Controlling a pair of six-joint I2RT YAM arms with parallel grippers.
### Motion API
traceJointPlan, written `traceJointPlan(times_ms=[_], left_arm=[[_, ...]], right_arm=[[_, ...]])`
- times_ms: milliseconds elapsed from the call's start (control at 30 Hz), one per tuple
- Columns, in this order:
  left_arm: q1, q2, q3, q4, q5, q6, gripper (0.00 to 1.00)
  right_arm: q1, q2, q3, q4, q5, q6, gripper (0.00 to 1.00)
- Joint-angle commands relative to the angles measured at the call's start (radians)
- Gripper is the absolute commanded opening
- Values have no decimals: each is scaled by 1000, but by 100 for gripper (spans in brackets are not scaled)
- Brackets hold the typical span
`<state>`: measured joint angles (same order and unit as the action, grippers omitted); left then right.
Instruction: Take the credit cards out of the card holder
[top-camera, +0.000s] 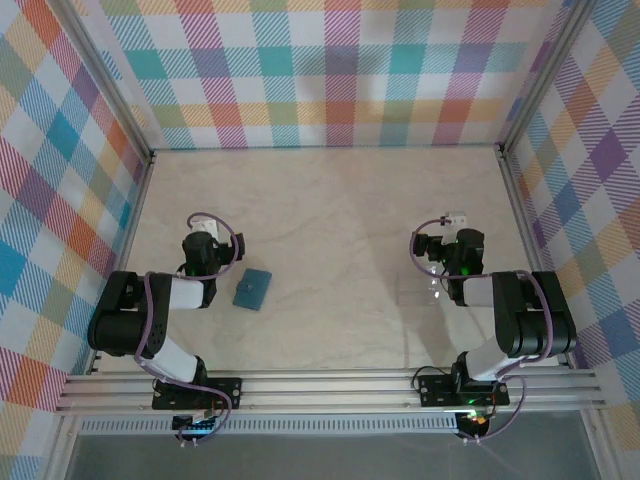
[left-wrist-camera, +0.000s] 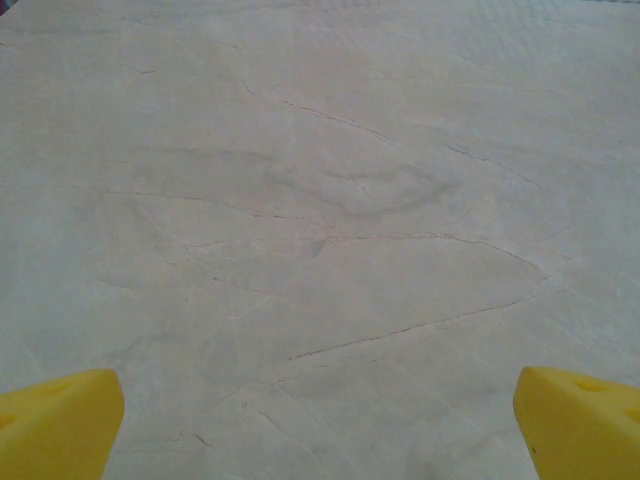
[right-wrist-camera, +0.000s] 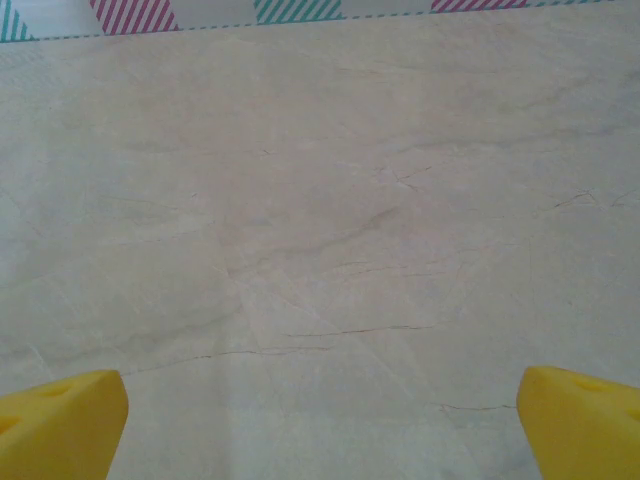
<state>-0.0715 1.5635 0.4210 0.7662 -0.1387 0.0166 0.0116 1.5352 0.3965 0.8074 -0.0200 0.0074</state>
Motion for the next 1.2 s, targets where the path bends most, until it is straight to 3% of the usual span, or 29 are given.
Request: traceJointPlan(times_ms=[0, 833, 967, 1167], left_arm=[[-6, -2, -2, 39, 14, 11, 100], [-4, -8, -2, 35, 2, 9, 100], [-11, -79, 45, -113, -80, -16, 100], [-51, -169, 148, -396, -203, -41, 100]], right_arm=[[-2, -1, 16, 20, -15, -9, 100], [-4, -8, 19, 11, 13, 1, 100], [-2, -65, 77, -141, 33, 11, 100], [-1, -141, 242, -572, 49, 61, 100]])
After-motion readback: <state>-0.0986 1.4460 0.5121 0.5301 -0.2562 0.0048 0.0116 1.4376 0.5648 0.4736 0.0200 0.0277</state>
